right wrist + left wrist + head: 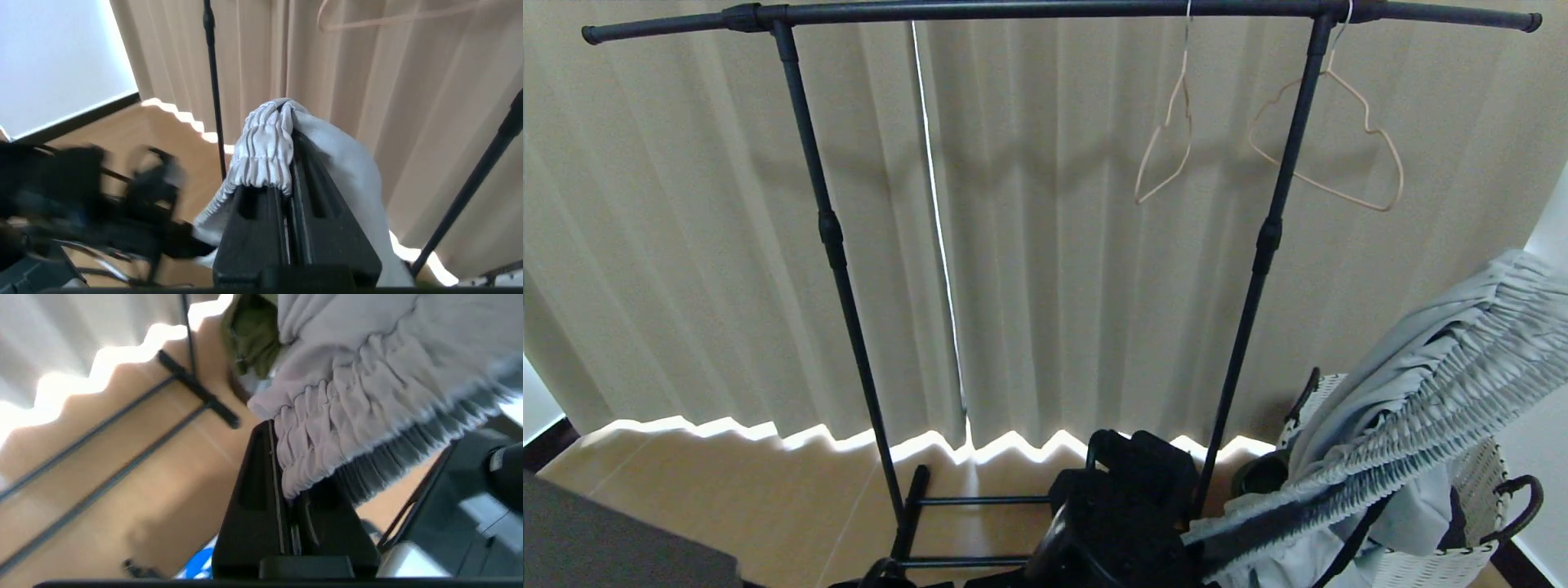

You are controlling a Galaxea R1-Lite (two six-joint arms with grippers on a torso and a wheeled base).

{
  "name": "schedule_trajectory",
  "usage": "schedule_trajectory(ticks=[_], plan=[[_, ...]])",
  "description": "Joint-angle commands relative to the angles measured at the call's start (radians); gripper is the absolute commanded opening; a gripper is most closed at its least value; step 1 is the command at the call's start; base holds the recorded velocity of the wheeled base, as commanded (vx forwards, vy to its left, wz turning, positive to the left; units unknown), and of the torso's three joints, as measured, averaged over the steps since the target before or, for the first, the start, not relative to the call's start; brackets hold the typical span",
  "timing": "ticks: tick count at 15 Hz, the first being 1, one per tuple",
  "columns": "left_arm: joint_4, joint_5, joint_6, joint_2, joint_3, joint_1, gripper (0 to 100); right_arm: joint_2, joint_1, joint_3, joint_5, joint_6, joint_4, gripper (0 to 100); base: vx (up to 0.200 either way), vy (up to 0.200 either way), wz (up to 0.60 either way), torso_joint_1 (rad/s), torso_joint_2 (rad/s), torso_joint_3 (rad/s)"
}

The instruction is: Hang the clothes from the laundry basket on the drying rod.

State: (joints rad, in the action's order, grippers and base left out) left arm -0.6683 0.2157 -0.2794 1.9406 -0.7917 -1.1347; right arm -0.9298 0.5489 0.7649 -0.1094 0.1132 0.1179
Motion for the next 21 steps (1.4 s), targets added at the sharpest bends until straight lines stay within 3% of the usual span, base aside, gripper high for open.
schedule_trajectory(ticks=[1,5,8,10,16,21], plan=[[-0.004,0.027,0.029,-0.178,0.097,-0.008,0,-0.066,0.0,0.005,0.002,-0.001,0.002,0,0.0,0.0,0.0,0.0,0.0,0.0],[0.033,0.017,0.08,-0.465,0.161,0.029,0,-0.162,0.002,0.07,0.0,-0.007,0.003,0,0.0,0.0,0.0,0.0,0.0,0.0],[0.159,0.002,0.108,-0.611,0.152,0.072,0,-0.201,0.002,0.122,-0.001,-0.007,0.002,0,0.0,0.0,0.0,0.0,0.0,0.0],[0.302,-0.053,0.108,-0.744,0.123,0.078,0,-0.235,0.009,0.151,-0.004,-0.007,0.006,0,0.0,0.0,0.0,0.0,0.0,0.0],[0.431,-0.067,0.163,-0.852,-0.003,0.17,0,-0.281,0.074,0.267,-0.006,-0.006,0.006,0,0.0,0.0,0.0,0.0,0.0,0.0],[0.457,-0.078,0.206,-0.907,-0.069,0.279,0,-0.331,0.108,0.393,-0.006,-0.006,0.006,0,0.0,0.0,0.0,0.0,0.0,0.0]])
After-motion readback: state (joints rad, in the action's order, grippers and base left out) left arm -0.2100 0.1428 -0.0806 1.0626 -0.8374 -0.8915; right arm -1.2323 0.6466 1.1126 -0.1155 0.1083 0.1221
